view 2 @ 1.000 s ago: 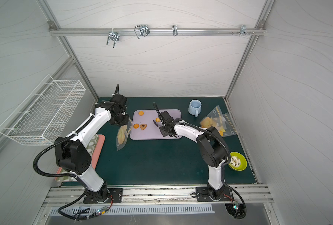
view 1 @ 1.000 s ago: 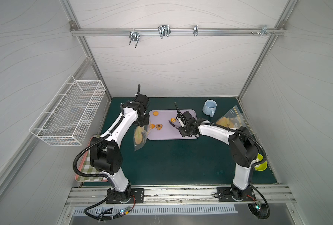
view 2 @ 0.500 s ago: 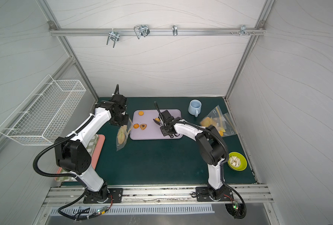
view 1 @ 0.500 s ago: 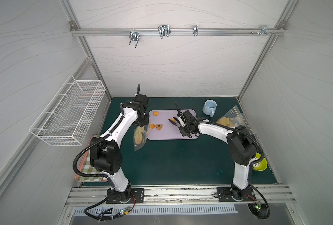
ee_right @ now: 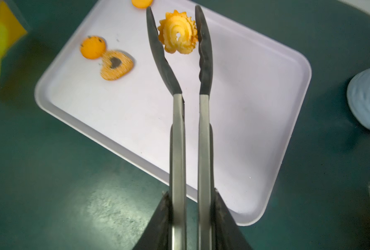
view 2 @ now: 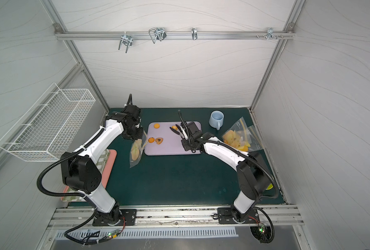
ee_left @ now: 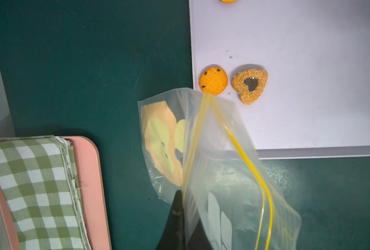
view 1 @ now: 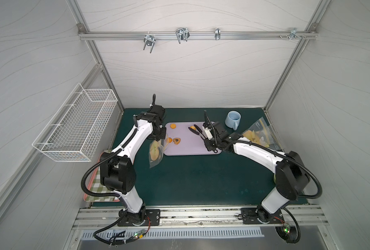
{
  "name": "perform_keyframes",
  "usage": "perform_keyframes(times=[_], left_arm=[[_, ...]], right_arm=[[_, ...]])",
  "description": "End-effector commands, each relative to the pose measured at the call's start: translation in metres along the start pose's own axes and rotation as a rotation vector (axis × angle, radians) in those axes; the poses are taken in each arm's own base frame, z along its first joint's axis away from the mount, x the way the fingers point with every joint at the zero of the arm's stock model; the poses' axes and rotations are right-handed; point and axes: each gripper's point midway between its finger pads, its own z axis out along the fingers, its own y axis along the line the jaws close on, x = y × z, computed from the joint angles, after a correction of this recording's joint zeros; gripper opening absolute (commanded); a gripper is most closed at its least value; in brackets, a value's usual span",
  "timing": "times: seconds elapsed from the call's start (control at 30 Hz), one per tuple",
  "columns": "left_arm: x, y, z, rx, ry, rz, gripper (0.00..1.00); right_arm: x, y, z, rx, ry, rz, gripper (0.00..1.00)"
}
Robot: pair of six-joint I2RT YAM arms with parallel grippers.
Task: Put the cookies into a resealable bag to prevent moisture
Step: Pick up the cookie from the tray, then place the cookie in the ziploc bag.
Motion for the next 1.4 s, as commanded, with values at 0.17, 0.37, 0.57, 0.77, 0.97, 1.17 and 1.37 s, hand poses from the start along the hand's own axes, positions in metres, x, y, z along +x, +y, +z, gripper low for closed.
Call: perform_keyframes(times=[0.17,0.37,0.57,0.77,0.97,1.17,1.37], left_arm=[[-0.002,-0.01,0.011,0.053,0.02,0.002,0.0],[-0.002,-0.009,0.012,0.05,0.021,0.002,0.0],[-0.002,-0.01,0.013,0.054,0.025,0.003,0.0],[0.0,-0.012,0.015,0.064,0.036,0.008,0.0],[-0.001,-0.014,0.014,0.074,0.036,0.007,0.0],[-0.001,-0.015,0.014,0.078,0.034,0.008,0.0],[-0.001,-0.015,0.012,0.082,0.033,0.01,0.0]], right_arm=[[-0.029,0.08,-0.061,-0.28,-0.168,-0.188,0.31],[-0.018,0.098,-0.061,-0.311,-0.109,-0.264,0.29],[-0.017,0.109,-0.065,-0.329,-0.109,-0.305,0.29],[-0.021,0.119,-0.067,-0.328,-0.11,-0.355,0.29],[-0.022,0.127,-0.062,-0.325,-0.089,-0.391,0.28],[-0.018,0.127,-0.049,-0.312,-0.049,-0.404,0.25],[-0.015,0.121,-0.036,-0.259,0.011,-0.423,0.25]])
